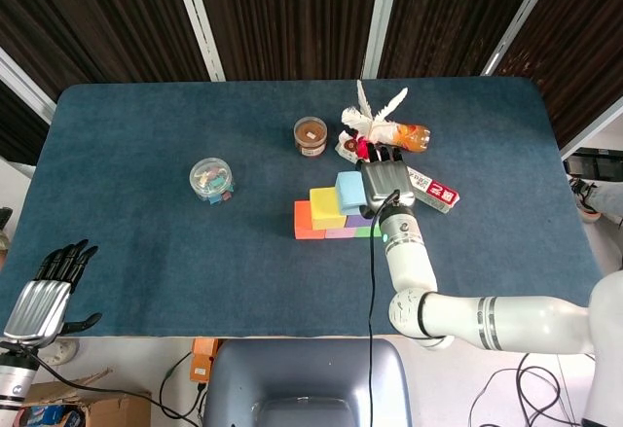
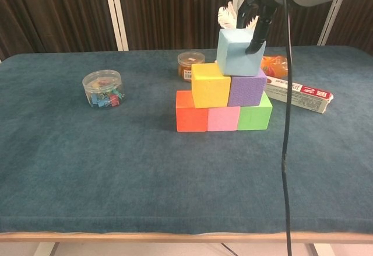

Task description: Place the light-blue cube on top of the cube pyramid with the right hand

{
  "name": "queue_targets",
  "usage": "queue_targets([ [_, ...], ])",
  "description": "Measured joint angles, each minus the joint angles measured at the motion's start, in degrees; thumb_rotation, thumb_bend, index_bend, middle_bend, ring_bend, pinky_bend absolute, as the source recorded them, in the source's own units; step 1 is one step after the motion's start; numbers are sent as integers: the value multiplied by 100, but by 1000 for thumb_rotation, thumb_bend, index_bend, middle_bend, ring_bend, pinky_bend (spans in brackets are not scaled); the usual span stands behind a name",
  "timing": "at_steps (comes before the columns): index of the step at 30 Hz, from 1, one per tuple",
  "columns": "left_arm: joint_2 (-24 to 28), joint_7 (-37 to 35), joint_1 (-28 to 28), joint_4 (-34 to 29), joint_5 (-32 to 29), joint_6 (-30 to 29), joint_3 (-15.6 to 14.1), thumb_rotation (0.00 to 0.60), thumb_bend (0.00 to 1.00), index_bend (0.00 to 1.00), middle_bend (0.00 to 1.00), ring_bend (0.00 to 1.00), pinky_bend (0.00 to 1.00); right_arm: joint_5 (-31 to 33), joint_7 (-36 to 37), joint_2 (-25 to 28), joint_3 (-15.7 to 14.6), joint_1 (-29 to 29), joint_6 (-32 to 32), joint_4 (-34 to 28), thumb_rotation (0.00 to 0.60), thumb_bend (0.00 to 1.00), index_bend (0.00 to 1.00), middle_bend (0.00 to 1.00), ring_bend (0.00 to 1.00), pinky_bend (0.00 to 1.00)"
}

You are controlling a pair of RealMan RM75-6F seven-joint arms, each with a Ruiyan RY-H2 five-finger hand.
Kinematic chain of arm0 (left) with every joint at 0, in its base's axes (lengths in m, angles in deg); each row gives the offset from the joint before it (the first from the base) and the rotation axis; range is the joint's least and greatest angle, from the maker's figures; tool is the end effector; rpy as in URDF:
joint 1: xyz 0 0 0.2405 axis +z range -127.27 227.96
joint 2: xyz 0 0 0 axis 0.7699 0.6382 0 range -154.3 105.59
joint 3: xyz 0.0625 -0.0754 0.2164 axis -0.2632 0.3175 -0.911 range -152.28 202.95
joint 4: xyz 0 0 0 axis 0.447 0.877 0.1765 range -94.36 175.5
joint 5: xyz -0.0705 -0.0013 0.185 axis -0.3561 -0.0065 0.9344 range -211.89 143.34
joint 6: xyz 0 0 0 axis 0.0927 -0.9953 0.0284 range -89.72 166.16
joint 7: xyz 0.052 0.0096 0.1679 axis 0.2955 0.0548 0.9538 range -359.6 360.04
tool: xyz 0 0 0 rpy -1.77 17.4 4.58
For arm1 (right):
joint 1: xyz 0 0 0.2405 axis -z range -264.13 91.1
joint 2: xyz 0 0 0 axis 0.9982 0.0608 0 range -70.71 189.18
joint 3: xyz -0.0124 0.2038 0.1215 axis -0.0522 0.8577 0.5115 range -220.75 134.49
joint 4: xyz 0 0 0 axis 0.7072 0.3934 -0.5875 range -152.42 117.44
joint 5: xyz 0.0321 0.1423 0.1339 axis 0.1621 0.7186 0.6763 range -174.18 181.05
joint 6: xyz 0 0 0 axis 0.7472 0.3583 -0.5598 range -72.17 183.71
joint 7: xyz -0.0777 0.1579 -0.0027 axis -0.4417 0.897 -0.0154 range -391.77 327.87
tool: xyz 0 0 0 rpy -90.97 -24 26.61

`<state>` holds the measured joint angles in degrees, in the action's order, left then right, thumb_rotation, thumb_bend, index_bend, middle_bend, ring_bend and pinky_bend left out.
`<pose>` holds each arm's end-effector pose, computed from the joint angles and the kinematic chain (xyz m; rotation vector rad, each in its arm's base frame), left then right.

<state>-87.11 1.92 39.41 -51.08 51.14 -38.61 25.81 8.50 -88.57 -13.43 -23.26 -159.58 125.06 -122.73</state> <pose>-0.2871 0.2315 0.1417 -1.5559 -0.9193 -0.8082 -0.0329 -0.4044 0.0692 1.6383 -1.0069 0.5210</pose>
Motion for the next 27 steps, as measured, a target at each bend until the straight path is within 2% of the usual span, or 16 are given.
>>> queue_targets([
  [7,9,-5,5,-9,2,-6,-3,600,58,0,0,0,96,-4,-18,-36,0,-6,-12,17,600,225,390,0,0,0],
  [14,11,-16,6,-6,1,-9,1,600,58,0,0,0,96,-24,-27,-74,-1,-11,-34,45,600,225,328,0,0,0],
  [18,12,-19,5,-6,3,-8,0,600,58,0,0,0,96,-23,-27,-79,-1,-6,-49,47,600,225,208,0,0,0],
  [27,8,-11,4,-3,0,-4,1,600,58,0,0,0,96,-66,52,15,35,46,-86,-65,600,225,27,0,0,0],
])
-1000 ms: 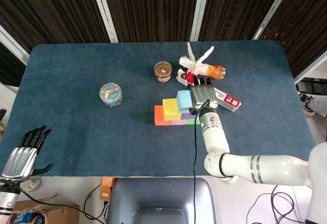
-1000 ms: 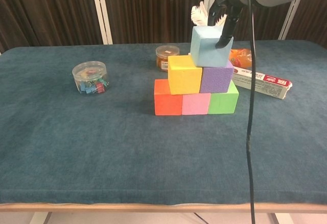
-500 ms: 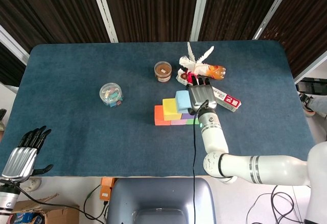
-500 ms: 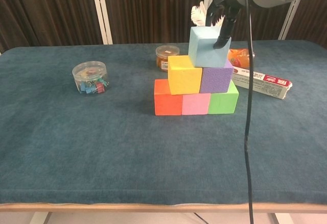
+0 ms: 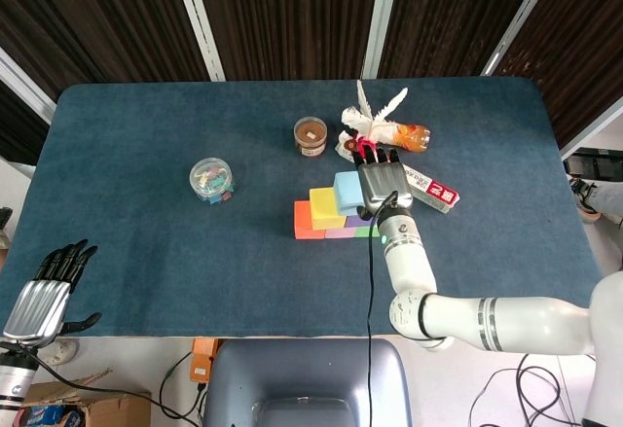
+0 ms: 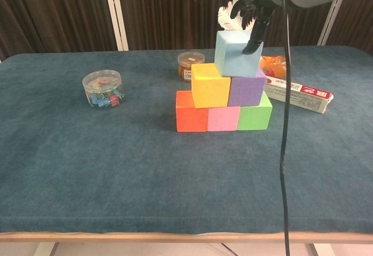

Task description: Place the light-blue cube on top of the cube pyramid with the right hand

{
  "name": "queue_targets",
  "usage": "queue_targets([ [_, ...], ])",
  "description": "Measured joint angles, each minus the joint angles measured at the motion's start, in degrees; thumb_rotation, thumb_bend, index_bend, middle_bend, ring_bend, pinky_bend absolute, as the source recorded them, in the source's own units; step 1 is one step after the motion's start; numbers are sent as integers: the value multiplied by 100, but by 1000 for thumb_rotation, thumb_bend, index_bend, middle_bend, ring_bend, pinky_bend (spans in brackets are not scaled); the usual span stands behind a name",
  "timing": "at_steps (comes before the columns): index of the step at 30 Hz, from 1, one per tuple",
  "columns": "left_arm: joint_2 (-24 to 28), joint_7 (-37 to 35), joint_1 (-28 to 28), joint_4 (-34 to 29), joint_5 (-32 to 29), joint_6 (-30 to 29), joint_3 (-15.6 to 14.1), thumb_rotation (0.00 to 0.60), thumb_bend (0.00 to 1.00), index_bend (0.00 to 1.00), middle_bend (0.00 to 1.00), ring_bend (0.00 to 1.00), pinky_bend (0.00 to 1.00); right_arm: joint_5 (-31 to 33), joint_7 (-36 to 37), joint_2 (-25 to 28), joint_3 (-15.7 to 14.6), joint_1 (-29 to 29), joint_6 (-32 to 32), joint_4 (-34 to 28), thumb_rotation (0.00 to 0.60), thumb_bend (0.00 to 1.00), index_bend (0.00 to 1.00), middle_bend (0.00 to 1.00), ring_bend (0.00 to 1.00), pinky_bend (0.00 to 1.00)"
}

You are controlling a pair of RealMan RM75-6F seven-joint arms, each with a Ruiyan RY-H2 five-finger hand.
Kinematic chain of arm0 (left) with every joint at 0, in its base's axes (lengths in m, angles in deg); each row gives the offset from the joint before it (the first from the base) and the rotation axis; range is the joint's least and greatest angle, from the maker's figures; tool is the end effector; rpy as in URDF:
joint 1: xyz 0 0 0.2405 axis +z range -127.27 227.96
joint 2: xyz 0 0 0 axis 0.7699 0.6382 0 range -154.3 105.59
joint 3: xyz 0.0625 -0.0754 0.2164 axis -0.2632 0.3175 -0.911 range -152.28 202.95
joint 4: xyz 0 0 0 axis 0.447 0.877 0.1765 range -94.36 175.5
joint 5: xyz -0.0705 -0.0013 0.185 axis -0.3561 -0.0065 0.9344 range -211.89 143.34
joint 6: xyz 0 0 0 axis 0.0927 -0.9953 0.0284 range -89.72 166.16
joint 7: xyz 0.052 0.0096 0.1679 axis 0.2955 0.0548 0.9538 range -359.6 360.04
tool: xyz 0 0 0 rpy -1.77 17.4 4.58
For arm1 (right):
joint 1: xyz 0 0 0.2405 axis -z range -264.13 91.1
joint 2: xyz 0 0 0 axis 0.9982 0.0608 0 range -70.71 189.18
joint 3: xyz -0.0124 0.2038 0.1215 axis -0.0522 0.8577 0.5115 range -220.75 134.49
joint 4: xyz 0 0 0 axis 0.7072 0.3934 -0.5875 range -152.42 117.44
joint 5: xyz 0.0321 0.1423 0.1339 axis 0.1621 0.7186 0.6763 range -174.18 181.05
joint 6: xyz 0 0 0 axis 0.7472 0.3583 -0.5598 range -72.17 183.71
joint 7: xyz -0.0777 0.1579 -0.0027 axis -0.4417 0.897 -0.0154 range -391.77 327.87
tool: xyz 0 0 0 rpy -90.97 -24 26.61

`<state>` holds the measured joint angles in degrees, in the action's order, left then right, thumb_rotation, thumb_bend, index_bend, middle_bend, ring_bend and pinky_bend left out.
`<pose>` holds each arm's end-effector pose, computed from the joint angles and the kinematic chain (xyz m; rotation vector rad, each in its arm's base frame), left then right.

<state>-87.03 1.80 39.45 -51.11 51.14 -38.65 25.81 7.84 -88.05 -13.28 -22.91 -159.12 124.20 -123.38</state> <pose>-0.2873 0.2313 0.1422 -1.5545 -0.9204 -0.8090 -0.0307 -0.4021 0.0671 1.6555 -1.0181 0.5371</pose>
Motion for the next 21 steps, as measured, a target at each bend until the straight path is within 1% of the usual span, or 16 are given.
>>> queue_targets([
  [2,-2,7,-1,1,-1,1,1,600,58,0,0,0,96,-28,29,39,12,17,-1,-60,600,225,3,0,0,0],
  [5,-2,11,4,2,-4,-4,0,600,58,0,0,0,96,-191,108,155,17,82,12,-264,600,225,0,0,0,0],
  [8,9,-12,26,0,10,-50,-4,600,58,0,0,0,96,-634,245,347,-50,248,75,-607,600,225,0,0,0,0],
  [11,26,-59,66,-6,43,-143,-8,600,58,0,0,0,96,-1446,434,574,-283,587,274,-1032,600,225,0,0,0,0],
  [14,35,-96,114,-6,100,-249,-16,600,58,0,0,0,96,-2647,677,787,-777,1157,636,-1392,600,225,0,0,0,0],
  [15,29,-105,124,0,132,-280,-20,600,58,0,0,0,96,-3218,811,854,-1041,1452,814,-1475,600,225,0,0,0,0],
  [17,4,-104,129,25,185,-318,-22,600,60,0,0,0,96,-4138,1081,927,-1478,1966,1108,-1509,600,225,0,0,0,0],
  [18,-20,-107,130,52,229,-348,-22,600,61,0,0,0,96,-4770,1318,952,-1779,2358,1324,-1465,600,225,0,0,0,0],
  [19,-42,-118,132,78,267,-379,-22,600,61,0,0,0,96,-5240,1540,956,-2004,2688,1498,-1385,600,225,0,0,0,0],
  [20,-65,-128,136,106,296,-415,-20,600,62,0,0,0,96,-5693,1802,949,-2219,3043,1670,-1261,600,225,0,0,0,0],
  [21,-95,-130,148,144,311,-463,-17,600,62,0,0,0,96,-6240,2202,926,-2484,3535,1888,-1030,600,225,0,0,0,0],
])
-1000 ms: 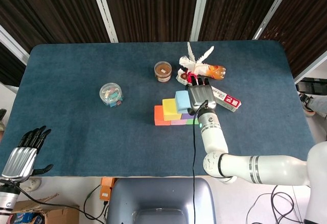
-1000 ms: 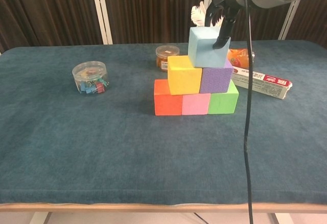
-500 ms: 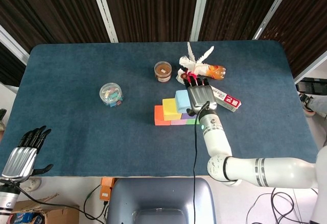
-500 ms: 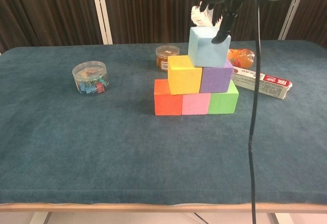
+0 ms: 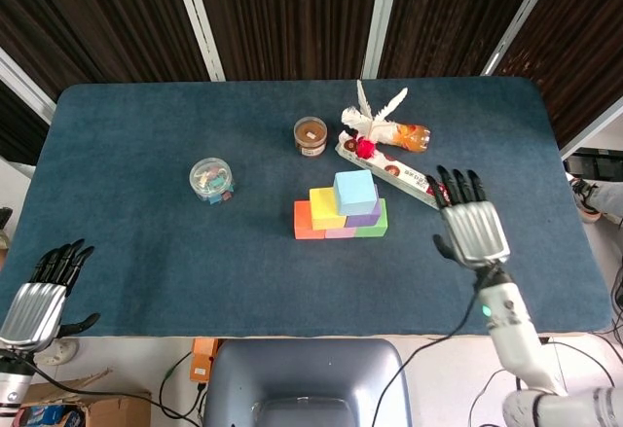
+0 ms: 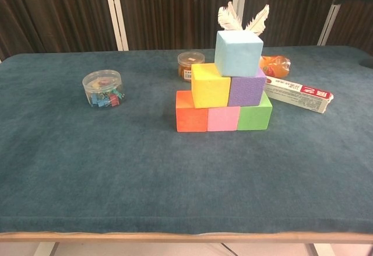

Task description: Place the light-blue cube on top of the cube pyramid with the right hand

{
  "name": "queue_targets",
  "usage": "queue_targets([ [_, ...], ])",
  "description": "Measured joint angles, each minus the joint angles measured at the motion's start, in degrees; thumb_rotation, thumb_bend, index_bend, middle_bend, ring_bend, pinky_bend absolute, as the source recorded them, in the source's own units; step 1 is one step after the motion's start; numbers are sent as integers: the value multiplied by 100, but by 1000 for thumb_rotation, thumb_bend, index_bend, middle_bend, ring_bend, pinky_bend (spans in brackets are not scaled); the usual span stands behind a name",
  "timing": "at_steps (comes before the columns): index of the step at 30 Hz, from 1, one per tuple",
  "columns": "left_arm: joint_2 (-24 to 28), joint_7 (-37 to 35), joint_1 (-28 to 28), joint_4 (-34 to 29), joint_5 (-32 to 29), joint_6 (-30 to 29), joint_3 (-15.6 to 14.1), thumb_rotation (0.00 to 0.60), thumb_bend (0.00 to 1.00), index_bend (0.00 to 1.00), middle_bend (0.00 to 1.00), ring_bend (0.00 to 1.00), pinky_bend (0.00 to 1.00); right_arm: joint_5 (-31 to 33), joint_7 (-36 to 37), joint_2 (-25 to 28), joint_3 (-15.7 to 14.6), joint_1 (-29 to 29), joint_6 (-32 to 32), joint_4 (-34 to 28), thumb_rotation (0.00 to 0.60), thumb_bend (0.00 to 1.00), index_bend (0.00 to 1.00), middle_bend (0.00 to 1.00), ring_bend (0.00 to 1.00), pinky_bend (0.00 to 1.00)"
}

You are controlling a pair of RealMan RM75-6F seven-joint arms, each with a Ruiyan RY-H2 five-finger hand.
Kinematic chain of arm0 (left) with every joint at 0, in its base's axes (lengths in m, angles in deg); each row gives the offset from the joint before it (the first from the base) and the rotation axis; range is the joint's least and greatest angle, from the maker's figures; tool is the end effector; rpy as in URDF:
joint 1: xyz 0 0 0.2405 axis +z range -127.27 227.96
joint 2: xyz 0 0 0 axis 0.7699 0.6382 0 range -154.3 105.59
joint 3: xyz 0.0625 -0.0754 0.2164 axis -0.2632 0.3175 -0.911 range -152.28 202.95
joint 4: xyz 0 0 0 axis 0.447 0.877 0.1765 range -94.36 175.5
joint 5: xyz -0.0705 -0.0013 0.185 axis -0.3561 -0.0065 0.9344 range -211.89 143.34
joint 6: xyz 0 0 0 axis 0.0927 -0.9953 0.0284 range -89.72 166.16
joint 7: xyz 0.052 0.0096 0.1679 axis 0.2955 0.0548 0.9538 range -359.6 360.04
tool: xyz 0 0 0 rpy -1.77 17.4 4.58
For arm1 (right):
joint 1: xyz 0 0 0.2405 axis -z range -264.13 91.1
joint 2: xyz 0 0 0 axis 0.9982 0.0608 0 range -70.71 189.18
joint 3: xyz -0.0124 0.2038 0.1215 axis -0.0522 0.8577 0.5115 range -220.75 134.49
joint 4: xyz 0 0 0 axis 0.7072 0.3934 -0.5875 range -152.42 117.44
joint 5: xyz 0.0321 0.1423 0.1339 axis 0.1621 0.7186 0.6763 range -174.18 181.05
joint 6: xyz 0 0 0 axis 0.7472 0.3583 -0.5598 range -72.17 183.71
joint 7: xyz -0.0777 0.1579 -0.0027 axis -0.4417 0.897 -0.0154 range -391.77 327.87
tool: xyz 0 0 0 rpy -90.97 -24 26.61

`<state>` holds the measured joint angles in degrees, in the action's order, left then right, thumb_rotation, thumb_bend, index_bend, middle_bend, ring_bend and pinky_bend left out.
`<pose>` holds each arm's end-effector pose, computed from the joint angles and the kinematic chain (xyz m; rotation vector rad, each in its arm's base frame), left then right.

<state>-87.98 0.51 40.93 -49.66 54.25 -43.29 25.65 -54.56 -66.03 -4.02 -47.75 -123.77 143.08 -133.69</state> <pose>-0.2823 0.2244 0.1478 -1.5388 -0.8693 -0.8776 -0.1697 -0.2929 0.1320 1.5639 -0.7328 0.7342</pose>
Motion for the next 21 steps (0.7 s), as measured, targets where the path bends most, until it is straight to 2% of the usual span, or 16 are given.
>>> queue_targets([
  [4,-113,147,57,57,14,-132,12,600,62,0,0,0,96,-1159,1499,-197,-572,1432,637,1146,600,224,0,0,0,0],
  [7,-186,289,86,78,5,-171,19,600,62,0,0,0,97,-1540,2464,-440,-750,2093,1081,2160,600,225,0,0,0,0],
  [10,-244,416,97,82,-14,-179,29,600,62,0,0,0,96,-1943,2907,-628,-837,2533,1361,2833,600,225,0,0,0,0],
  [14,-274,457,101,86,21,-189,19,600,62,0,0,0,96,-2310,3129,-734,-832,2858,1382,3023,600,225,0,0,0,0],
  [21,-258,441,93,82,31,-134,-3,600,62,0,0,0,96,-2583,3084,-737,-649,3000,1110,3008,600,224,0,0,0,0],
])
